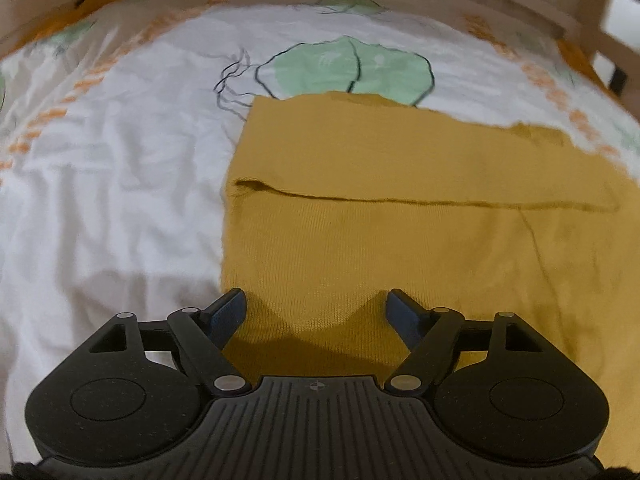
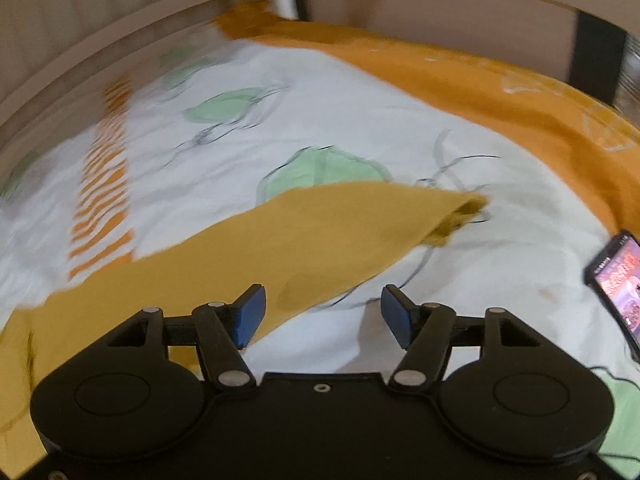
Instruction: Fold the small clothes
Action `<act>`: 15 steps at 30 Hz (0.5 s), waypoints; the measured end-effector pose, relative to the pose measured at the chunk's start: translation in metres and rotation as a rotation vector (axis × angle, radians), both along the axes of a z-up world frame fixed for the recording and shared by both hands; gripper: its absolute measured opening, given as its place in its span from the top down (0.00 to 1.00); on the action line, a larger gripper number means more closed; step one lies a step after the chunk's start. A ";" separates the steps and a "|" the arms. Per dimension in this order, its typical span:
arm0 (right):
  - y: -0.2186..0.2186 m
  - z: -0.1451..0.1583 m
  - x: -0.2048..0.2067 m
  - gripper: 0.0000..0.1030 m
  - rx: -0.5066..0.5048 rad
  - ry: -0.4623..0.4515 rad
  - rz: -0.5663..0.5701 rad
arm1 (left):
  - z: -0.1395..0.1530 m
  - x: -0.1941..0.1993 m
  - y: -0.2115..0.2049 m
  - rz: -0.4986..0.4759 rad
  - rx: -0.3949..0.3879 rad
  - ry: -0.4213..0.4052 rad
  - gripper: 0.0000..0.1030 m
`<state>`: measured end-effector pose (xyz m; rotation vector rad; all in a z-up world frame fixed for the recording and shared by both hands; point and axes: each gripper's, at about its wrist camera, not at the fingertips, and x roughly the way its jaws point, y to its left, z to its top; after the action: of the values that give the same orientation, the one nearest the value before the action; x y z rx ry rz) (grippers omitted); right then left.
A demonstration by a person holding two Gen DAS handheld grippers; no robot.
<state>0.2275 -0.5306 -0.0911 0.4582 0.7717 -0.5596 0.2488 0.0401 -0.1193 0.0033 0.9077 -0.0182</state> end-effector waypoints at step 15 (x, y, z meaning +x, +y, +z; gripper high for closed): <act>-0.062 -0.023 0.005 0.45 0.159 -0.119 -0.176 | -0.008 0.000 -0.004 -0.041 0.029 -0.014 0.16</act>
<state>0.2329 -0.5930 -0.1137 0.7056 0.6679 -0.6311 0.2493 0.0360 -0.1275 0.0490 0.8941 -0.0433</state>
